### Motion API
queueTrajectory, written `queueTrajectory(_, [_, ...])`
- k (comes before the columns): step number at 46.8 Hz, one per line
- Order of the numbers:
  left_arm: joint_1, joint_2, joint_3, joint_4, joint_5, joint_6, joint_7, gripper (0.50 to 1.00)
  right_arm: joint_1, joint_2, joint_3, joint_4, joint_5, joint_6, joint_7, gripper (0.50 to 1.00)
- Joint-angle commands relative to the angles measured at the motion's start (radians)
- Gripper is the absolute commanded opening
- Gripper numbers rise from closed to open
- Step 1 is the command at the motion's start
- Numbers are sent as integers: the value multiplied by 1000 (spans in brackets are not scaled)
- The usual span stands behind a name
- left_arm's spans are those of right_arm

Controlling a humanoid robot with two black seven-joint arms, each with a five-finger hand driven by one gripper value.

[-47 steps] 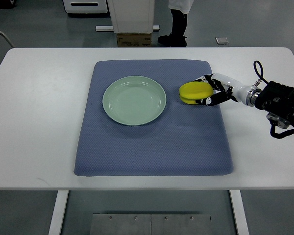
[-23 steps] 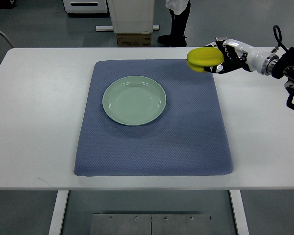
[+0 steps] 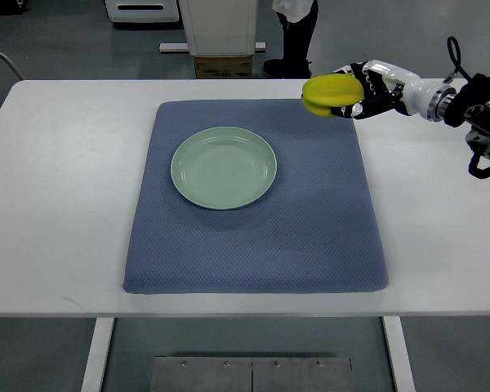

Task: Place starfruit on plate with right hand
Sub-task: 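Lift the starfruit up and away from the mat with the right hand, then carry the starfruit over the green plate and release it onto it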

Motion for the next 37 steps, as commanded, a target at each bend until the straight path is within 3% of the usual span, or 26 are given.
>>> queueTrajectory(1, [0,0,0,0,0,0,0,1000,-6,17,1,-2,0,-5,-2,500])
queueTrajectory(19, [0,0,0,0,0,0,0,1000,-29,207,1,-5,0,-90,-31,500])
queueTrajectory(37, [0,0,0,0,0,0,0,1000,-67,279,1,-10,0,-110,-34,500])
